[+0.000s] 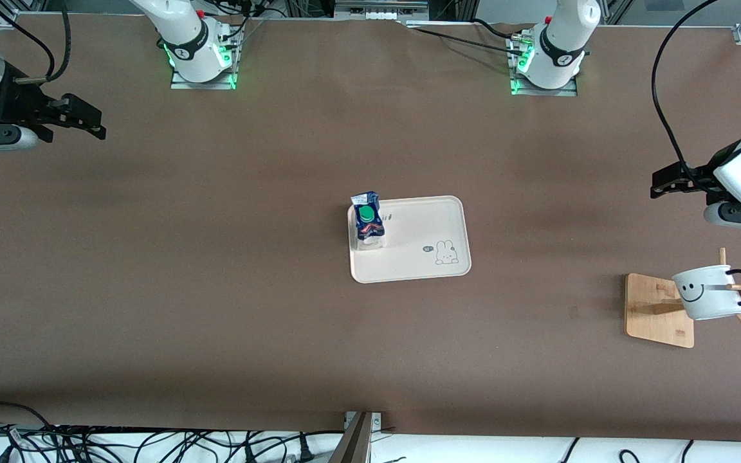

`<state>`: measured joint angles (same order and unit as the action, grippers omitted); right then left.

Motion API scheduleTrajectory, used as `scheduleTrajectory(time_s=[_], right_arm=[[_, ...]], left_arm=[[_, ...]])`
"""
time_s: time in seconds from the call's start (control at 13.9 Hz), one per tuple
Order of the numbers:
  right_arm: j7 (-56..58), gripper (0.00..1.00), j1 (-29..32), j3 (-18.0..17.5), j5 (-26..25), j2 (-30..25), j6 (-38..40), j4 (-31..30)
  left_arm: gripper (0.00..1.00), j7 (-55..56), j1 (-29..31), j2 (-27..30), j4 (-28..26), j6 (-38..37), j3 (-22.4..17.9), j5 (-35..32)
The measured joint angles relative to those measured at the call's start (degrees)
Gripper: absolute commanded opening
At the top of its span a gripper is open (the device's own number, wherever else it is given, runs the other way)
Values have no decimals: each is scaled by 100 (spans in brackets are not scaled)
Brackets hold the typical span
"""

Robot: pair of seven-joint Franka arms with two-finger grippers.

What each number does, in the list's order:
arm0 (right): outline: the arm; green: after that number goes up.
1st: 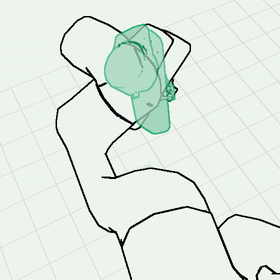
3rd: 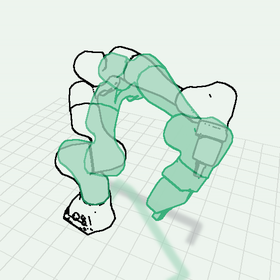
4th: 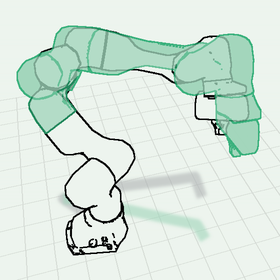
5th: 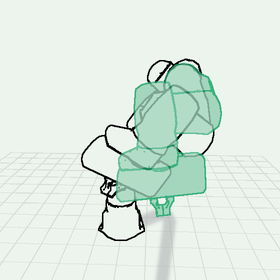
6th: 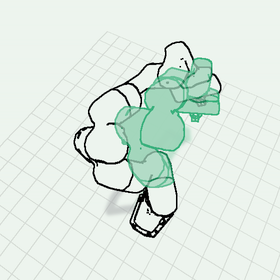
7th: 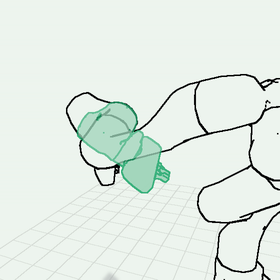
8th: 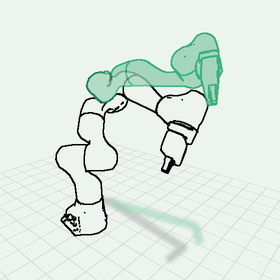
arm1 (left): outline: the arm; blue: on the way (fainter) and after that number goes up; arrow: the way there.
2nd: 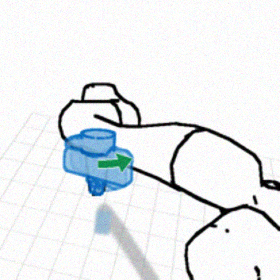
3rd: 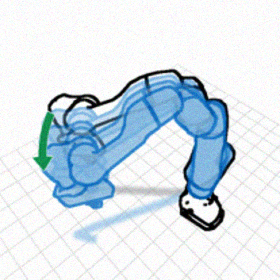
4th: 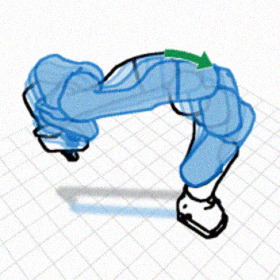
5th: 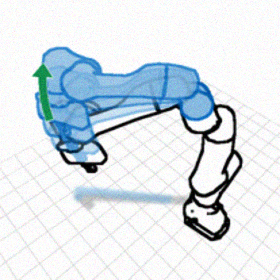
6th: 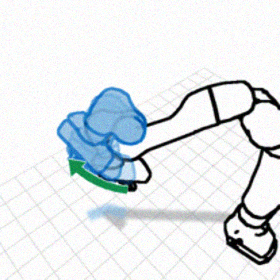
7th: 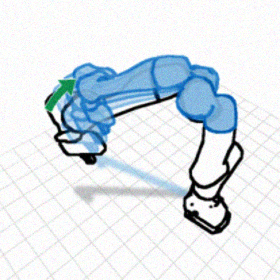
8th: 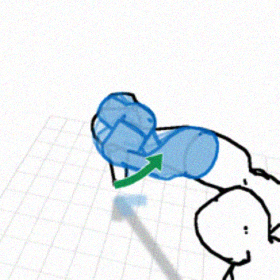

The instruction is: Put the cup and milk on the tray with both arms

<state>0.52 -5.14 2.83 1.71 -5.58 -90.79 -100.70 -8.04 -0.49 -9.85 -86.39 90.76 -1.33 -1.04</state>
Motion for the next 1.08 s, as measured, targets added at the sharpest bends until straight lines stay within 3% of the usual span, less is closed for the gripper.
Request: scheduleTrajectory(time_s=[1.08], right_arm=[[0,100,-5,-29,-218,231,-153,350]], left_arm=[[100,-7,-33,-13,34,-41,73,0]])
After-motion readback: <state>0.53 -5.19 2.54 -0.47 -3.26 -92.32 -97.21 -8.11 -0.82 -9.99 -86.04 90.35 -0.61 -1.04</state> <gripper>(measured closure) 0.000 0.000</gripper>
